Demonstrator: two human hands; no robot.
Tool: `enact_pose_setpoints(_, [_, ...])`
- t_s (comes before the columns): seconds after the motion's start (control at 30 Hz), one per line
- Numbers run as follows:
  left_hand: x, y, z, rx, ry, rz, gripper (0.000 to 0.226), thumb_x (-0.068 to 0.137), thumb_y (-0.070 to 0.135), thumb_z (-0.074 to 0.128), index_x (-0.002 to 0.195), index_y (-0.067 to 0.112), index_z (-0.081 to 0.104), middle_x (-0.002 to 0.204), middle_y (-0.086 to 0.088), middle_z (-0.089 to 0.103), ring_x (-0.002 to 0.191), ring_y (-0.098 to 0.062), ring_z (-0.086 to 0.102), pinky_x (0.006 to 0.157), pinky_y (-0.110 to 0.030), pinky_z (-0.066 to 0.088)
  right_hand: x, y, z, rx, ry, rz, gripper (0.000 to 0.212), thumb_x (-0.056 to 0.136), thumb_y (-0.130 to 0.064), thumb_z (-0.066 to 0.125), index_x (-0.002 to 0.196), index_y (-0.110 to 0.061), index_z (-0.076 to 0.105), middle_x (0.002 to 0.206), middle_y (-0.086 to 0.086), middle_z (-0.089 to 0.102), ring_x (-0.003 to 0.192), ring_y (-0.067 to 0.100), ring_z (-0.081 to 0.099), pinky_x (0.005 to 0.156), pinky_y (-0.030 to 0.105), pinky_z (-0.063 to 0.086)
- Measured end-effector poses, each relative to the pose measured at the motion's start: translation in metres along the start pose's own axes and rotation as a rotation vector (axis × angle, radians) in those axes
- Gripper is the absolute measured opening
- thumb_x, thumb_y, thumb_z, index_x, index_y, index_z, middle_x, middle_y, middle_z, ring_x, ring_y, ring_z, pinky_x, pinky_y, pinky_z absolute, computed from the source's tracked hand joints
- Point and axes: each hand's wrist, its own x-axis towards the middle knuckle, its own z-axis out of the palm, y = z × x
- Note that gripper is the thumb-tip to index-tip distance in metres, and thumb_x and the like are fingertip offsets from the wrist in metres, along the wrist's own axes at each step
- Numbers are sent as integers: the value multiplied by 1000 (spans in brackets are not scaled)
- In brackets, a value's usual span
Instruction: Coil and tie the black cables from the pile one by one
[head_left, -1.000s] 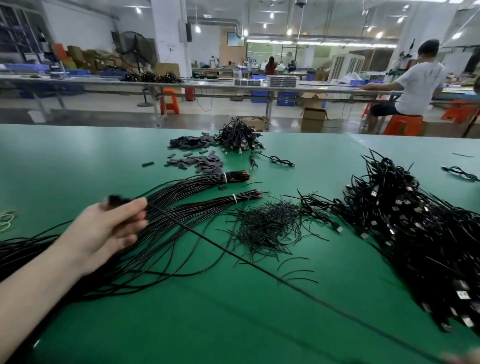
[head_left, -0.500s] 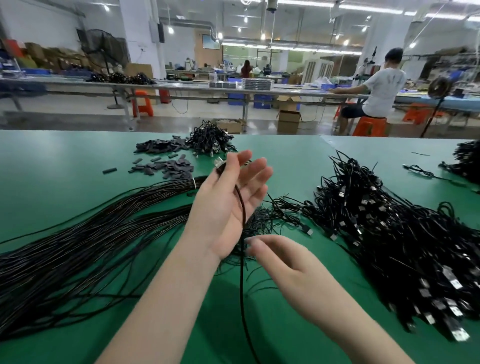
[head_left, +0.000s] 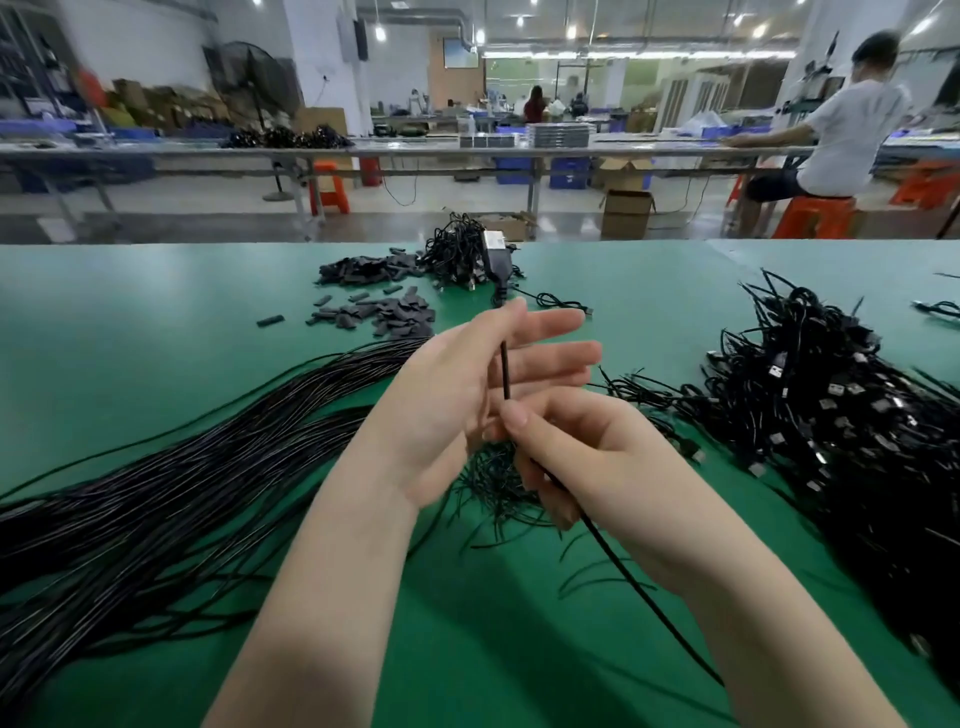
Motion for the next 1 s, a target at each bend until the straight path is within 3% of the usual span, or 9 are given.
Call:
enact_pose_setpoints(0.13, [0, 0, -3, -35, -35, -67, 49, 99, 48, 35, 95, 26, 79, 102, -7, 75, 99, -20, 71, 102, -46, 43, -1, 3, -6, -79, -82, 2, 25, 92, -33, 58, 84, -13, 70, 59, -3, 57, 45, 10, 43, 46, 23, 37])
enact_pose_setpoints(0.23, [-2, 3, 0, -124, -65, -86, 55, 102, 44, 31, 90, 23, 80, 98, -8, 76, 93, -20, 73, 83, -32, 58, -1, 7, -11, -71, -158, 20, 25, 97, -33, 55, 85, -19, 72, 62, -3, 59, 48, 11, 46, 49, 21, 40])
enact_pose_setpoints(0.4, [-8, 14, 3, -225, -85, -101, 45, 90, 41, 45, 66, 20, 77, 72, -1, 75, 69, -14, 74, 59, -25, 58, -1, 21, -15, -28, -501, 245, 32, 94, -48, 52, 90, -25, 75, 64, -2, 58, 56, 16, 53, 60, 24, 48])
enact_pose_setpoints(0.47, [-13, 18, 3, -252, -186, -128, 40, 82, 43, 51, 58, 20, 72, 64, 0, 72, 63, -16, 72, 59, -25, 57, 1, 27, -20, -123, -446, 335, 43, 82, -62, 58, 71, -22, 69, 57, -2, 44, 50, 14, 43, 52, 24, 43])
enact_pose_setpoints(0.53, [-16, 17, 3, -116, -301, -150, 40, 81, 46, 54, 56, 19, 69, 62, -4, 71, 62, -21, 71, 61, -26, 56, 2, 28, -32, -236, -229, 348, 52, 63, -68, 71, 59, -20, 52, 54, -1, 36, 45, 12, 34, 46, 24, 32])
enact_pose_setpoints(0.63, [-16, 8, 8, 233, -406, -235, 54, 91, 51, 42, 69, 17, 76, 73, -12, 74, 72, -22, 74, 67, -22, 56, 0, 16, -53, -129, 35, 249, 50, 61, -66, 68, 56, -21, 44, 49, -8, 32, 42, 10, 23, 43, 22, 21])
enact_pose_setpoints(0.73, [-11, -2, 15, 398, -340, -243, 57, 92, 55, 35, 97, 16, 75, 96, -6, 75, 92, -16, 73, 85, -24, 53, -7, -4, -59, 67, 81, 140, 38, 79, -52, 57, 61, -19, 66, 49, -9, 30, 42, 8, 24, 42, 17, 23])
enact_pose_setpoints(0.9, [-6, 1, 17, 5, -123, -81, 48, 100, 46, 28, 121, 18, 61, 116, 6, 71, 115, -10, 62, 96, -26, 52, -11, -9, -40, 152, -154, -56, 28, 101, -28, 44, 96, -15, 68, 55, -8, 37, 48, 4, 31, 44, 15, 27])
enact_pose_setpoints(1.0, [-7, 11, 13, -289, -129, 6, 55, 103, 46, 19, 125, 16, 59, 119, 0, 70, 113, -12, 64, 99, -30, 49, -6, 12, -33, 115, -463, 78, 28, 99, -35, 43, 94, -22, 68, 57, -4, 39, 49, 9, 34, 48, 16, 33])
